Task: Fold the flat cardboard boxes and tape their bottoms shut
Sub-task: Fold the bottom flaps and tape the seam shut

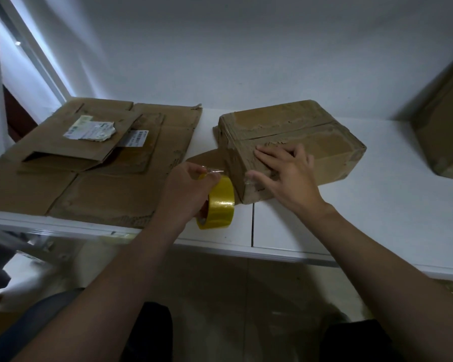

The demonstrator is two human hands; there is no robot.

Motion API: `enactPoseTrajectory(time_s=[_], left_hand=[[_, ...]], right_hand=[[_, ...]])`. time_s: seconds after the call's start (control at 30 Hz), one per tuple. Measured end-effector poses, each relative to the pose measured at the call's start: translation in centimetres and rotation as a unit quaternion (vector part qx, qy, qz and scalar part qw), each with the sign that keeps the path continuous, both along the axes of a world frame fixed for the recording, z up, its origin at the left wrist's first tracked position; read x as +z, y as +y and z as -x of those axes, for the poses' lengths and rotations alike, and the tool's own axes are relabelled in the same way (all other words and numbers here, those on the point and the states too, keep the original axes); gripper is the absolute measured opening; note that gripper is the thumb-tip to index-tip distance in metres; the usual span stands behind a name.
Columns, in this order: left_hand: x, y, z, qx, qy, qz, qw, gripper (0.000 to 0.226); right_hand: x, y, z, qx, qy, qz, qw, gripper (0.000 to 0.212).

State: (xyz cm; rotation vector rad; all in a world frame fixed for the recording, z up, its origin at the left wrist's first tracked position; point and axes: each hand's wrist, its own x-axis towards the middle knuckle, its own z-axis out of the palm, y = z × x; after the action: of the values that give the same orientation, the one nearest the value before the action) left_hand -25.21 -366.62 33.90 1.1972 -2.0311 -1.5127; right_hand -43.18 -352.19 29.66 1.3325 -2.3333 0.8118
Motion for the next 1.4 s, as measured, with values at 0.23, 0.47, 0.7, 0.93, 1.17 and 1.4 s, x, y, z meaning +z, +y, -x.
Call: enactPoseTrajectory(time_s=[0.23,0.47,0.7,0.93,1.17,1.4], left_hand=[[-0.5,0.5,0.0,-0.012,-0.002,0.007,1.0,0.033],[-0.8,1.1,0.1,-0.035,-0.011,0.011,0.999,0.031],[-1.1,3.4,1.1,-0.097,-0.01,-0.008,0.995,0.019],[-0.8,6.0,1.1,-0.071,0.032,0.08,0.994,0.027],[-0.5,7.6,0.5,-0.029,0.078,0.15,0.985,0.031],[0.1,8.1,1.8,0.0,0.091,0.16,0.983,0.034]], right_hand=[[-1.5,-1.6,-1.5,-0.075,0.083,0.0,0.994,0.062],[-0.2,0.2,-0.9,0.018,0.025,-0.069,0.997,0.083],[2.6,6.1,1.1,0.023,0.009,-0.049,0.998,0.019],[-0.5,9.1,1.3,-0.087,-0.049,-0.263,0.96,0.012],[0.0,10.6,3.4,-0.21,-0.085,-0.296,0.928,0.023],[0.2,14.5,6.0,-0.325,-0.086,-0.367,0.868,0.031]])
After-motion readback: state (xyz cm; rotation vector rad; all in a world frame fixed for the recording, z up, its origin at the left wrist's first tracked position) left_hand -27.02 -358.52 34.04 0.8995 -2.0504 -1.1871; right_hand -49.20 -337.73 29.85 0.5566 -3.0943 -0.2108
